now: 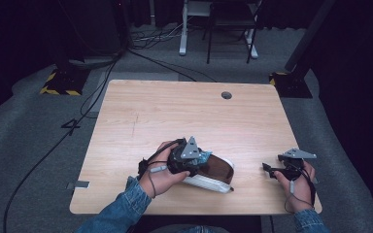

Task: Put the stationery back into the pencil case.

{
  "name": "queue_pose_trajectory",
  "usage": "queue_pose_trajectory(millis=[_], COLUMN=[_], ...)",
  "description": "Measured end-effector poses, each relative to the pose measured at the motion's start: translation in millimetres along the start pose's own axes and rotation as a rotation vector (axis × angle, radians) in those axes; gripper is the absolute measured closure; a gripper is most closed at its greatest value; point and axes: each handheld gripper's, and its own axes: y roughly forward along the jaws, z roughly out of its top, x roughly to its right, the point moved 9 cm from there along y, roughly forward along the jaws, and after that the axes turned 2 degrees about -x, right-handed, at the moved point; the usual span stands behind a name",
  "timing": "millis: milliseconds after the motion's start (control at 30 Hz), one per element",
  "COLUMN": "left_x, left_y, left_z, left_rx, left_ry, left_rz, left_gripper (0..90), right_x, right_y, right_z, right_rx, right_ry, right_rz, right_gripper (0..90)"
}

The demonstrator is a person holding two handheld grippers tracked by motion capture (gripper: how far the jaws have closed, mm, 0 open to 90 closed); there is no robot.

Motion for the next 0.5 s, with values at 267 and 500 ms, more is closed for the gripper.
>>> queue_pose_trajectory(millis=[267,500], left_x=[4.8,4.8], left_y=[7.4,11.4], left_z=[-4.0,-5.6], left_rx=[-0.029,-0.041], left_ry=[0.004,-0.008], left_rz=[-0.039,-0.055], left_gripper=[49.1,49.1], right_x=[0.0,-0.1], right_y=[0.1,0.1], right_z=[0.0,0.0], right_rx=[0.001,0.001], right_ry=[0.0,0.002], right_rz=[0.0,0.001], right_gripper=[19.5,19.5])
